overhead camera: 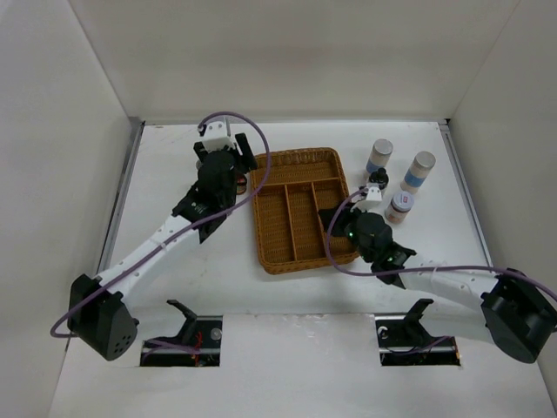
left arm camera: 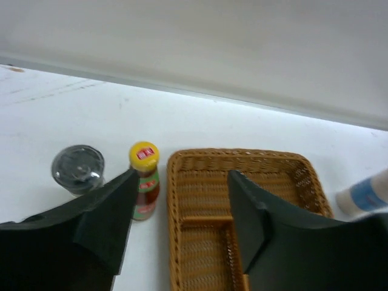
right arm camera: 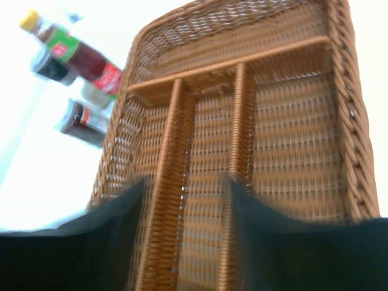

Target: Organize the condiment bottles

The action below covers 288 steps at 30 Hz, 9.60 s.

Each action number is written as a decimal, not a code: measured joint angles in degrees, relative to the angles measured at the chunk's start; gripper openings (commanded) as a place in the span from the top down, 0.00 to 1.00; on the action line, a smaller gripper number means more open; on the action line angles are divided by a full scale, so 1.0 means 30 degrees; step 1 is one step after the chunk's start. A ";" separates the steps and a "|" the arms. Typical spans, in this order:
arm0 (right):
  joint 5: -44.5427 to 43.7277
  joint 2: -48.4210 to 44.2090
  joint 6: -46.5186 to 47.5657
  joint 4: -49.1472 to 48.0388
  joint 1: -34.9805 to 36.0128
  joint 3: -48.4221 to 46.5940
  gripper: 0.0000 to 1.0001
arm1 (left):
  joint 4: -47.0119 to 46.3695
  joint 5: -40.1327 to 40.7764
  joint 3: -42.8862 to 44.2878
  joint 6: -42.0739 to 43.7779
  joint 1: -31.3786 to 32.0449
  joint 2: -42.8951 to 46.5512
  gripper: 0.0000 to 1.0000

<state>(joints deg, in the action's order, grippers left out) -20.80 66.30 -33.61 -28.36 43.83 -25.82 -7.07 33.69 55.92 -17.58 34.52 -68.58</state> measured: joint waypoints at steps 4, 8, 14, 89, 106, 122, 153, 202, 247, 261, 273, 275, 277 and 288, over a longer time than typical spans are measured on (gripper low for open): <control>0.0991 -0.0226 -0.0131 -0.0350 -0.0277 0.0175 0.81 | 0.0255 -0.0022 0.1035 0.0124 -0.1042 -0.1756 0.20; 0.1712 -0.0219 -0.0102 -0.0597 -0.0488 0.0175 0.64 | 0.0743 -0.0051 0.1792 0.0160 -0.1865 -0.3825 0.20; 0.2463 -0.0211 -0.0022 -0.0882 -0.0488 0.0175 0.51 | 0.1224 -0.0313 0.2412 0.0168 -0.2652 -0.6149 0.23; 0.2572 -0.0911 0.0066 -0.1173 -0.1639 0.0845 0.34 | -0.4568 0.0109 0.4065 0.1552 -0.0036 -1.0754 0.06; -0.0095 -0.0823 0.2055 0.5217 -0.3388 -0.4721 0.36 | -1.0178 0.1552 -0.6258 0.0568 0.2535 0.1734 0.47; -0.2237 0.5115 0.5151 1.0098 -0.9224 -0.8706 0.06 | -1.4651 -0.1916 -1.2276 -0.3934 0.3300 -0.1115 0.15; -0.3577 0.5785 0.5880 1.0790 -0.7468 -1.1446 0.55 | -1.7005 -0.2878 -1.2713 -0.4240 0.2863 -0.1945 0.15; -0.0240 1.0768 0.5916 0.8480 -1.1147 -1.5220 0.00 | -1.7201 -0.2820 -1.3223 -0.4291 0.2142 -0.1953 0.15; 0.1078 1.4061 0.6659 0.5916 -0.5574 -1.6589 0.31 | -1.7194 -0.2805 -1.3223 -0.4284 0.2106 -0.1909 0.16; 0.0903 1.3056 0.6404 0.5697 -0.5450 -1.6130 0.04 | -1.6050 -0.2273 -1.3209 -0.4233 0.1865 -0.1137 0.15; -0.0080 0.3592 0.3752 0.3912 -0.5158 -0.9311 0.80 | -0.7373 0.1778 -0.8910 -0.3089 0.1049 0.3745 0.10; -0.0182 0.2208 0.2732 0.3526 -0.4852 -0.7504 0.77 | -0.5326 0.2368 -0.7635 -0.3053 0.0619 0.3592 0.10; -0.0197 0.1195 0.2040 0.3417 -0.4291 -0.5872 0.52 | -0.3621 0.2790 -0.6630 -0.3031 0.0255 0.2849 0.10; -0.0131 -0.3949 0.1093 0.2295 -0.1122 0.0852 0.14 | -0.0328 0.2135 -0.5282 -0.3009 -0.1807 -0.3096 0.09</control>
<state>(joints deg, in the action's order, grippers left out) -21.19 54.46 -30.33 -21.47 40.47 -23.27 -8.05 40.10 40.07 -26.61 29.10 -77.87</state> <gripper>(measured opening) 0.857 0.913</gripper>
